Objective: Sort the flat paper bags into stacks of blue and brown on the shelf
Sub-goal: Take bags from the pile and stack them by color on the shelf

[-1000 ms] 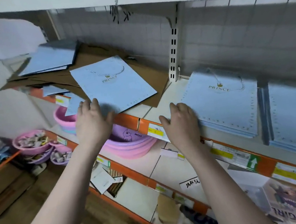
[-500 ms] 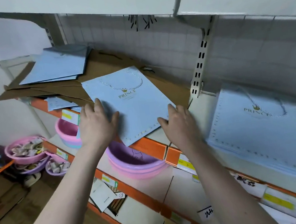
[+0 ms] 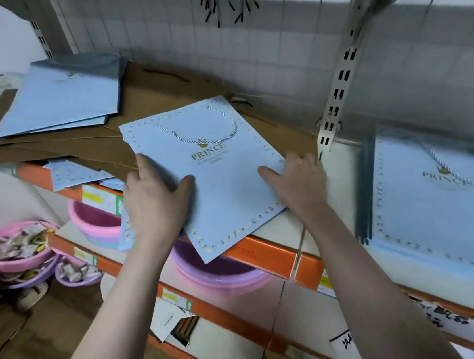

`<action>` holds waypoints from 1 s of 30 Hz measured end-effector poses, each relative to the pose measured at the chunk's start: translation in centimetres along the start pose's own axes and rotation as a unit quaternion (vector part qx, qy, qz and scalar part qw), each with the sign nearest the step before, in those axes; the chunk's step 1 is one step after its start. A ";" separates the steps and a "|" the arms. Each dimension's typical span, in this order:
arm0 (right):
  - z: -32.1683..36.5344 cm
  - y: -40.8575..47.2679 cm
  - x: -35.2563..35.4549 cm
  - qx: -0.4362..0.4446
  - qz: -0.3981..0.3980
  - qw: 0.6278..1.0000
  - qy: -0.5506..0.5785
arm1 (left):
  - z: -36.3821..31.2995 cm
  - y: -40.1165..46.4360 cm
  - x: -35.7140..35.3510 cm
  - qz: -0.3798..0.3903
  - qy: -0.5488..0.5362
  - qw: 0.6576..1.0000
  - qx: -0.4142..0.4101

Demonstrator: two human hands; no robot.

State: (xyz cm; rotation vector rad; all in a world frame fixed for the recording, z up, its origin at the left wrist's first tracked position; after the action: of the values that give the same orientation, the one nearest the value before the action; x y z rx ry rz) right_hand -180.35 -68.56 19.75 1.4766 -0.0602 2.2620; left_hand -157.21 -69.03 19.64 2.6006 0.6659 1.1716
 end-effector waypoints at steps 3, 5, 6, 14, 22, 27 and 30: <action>0.2 -0.7 1.0 0.002 -0.017 0.999 0.047 | -0.3 0.3 0.5 -0.005 -0.064 0.998 -0.003; -0.1 -1.6 2.0 0.006 -0.035 0.998 0.054 | -0.8 0.3 0.9 -0.004 -0.080 0.997 -0.012; -0.3 -2.1 2.6 0.008 -0.045 0.998 0.053 | -1.2 0.2 1.0 -0.002 -0.085 0.996 -0.021; -7.4 -6.4 8.3 -0.008 -0.091 0.994 0.062 | -8.2 -4.2 0.4 0.028 -0.097 0.992 -0.076; -22.0 -11.4 16.7 -0.039 -0.123 0.990 0.051 | -19.7 -15.7 -4.7 0.064 -0.114 0.980 -0.150; -30.0 -14.0 21.0 -0.058 -0.135 0.989 0.018 | -25.9 -22.1 -8.3 0.097 -0.124 0.972 -0.177; -33.7 -15.3 23.0 -0.078 -0.134 0.988 0.018 | -29.1 -24.7 -10.4 0.122 -0.120 0.966 -0.193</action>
State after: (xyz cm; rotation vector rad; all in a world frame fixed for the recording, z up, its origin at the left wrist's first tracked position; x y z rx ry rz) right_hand -211.33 -38.02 22.46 1.2804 -0.0248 2.0180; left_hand -192.86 -52.22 22.96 2.4702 0.0582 0.9111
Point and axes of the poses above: each hand's wrist, its own y-axis towards the middle knuckle, its own x-axis out of the back of the hand, z = x × y, the point moved 5 cm from there along y, towards the middle knuckle, and after that the axes turned 2 degrees about -y, right-handed, at the moved point
